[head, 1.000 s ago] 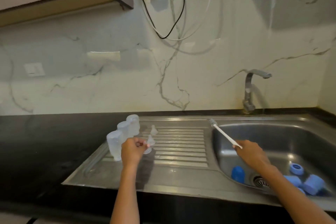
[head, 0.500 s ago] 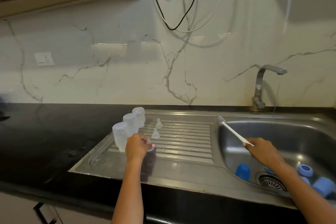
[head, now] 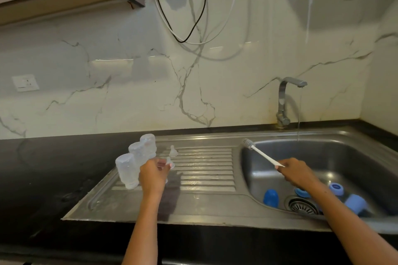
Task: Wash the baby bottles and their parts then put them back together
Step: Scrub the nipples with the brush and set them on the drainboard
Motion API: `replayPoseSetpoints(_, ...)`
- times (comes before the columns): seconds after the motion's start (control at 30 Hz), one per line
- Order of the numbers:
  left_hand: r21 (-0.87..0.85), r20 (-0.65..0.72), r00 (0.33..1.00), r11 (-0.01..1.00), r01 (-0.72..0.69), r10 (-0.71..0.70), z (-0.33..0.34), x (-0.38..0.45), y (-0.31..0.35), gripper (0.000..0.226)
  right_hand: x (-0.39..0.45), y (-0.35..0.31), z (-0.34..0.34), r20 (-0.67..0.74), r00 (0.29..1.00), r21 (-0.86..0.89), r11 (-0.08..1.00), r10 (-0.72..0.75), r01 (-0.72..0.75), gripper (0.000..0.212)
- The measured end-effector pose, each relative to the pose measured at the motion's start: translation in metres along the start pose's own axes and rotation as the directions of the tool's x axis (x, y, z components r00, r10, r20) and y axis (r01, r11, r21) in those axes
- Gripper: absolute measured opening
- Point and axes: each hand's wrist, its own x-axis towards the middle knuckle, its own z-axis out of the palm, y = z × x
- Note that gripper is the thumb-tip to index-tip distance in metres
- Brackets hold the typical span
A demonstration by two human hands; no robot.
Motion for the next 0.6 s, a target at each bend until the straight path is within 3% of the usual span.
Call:
replayPoseSetpoints(0.1, 0.039, 0.038, 0.993, 0.992, -0.117, 0.116, 0.017, -0.001, 0.017, 0.018, -0.003, 0.013, -0.022, -0.007, 0.999, -0.064, 0.997, 0.041, -0.042, 0.017)
replayPoseSetpoints(0.17, 0.085, 0.018, 0.993, 0.99, -0.116, 0.115, 0.028, 0.001, 0.023, 0.02, -0.009, 0.034, -0.04, -0.04, 0.997, -0.107, 0.991, 0.07, -0.074, 0.017)
replayPoseSetpoints(0.33, 0.23, 0.06, 0.998, 0.973, 0.019, -0.034, 0.04, 0.007, 0.015, 0.014, -0.017, 0.076, -0.06, -0.1, 0.984, -0.102, 0.983, 0.145, -0.155, 0.021)
replayPoseSetpoints(0.5, 0.136, -0.039, 0.991, 0.982, 0.132, -0.127, 0.028, 0.007, 0.006, 0.012, -0.007, 0.082, -0.057, -0.066, 0.994, -0.049, 0.995, 0.084, -0.087, 0.019)
replayPoseSetpoints(0.6, 0.063, -0.019, 0.976, 0.974, 0.22, -0.219, 0.016, 0.01, 0.001, 0.015, -0.001, 0.088, -0.058, -0.085, 0.993, -0.029, 0.996, 0.086, -0.089, 0.015)
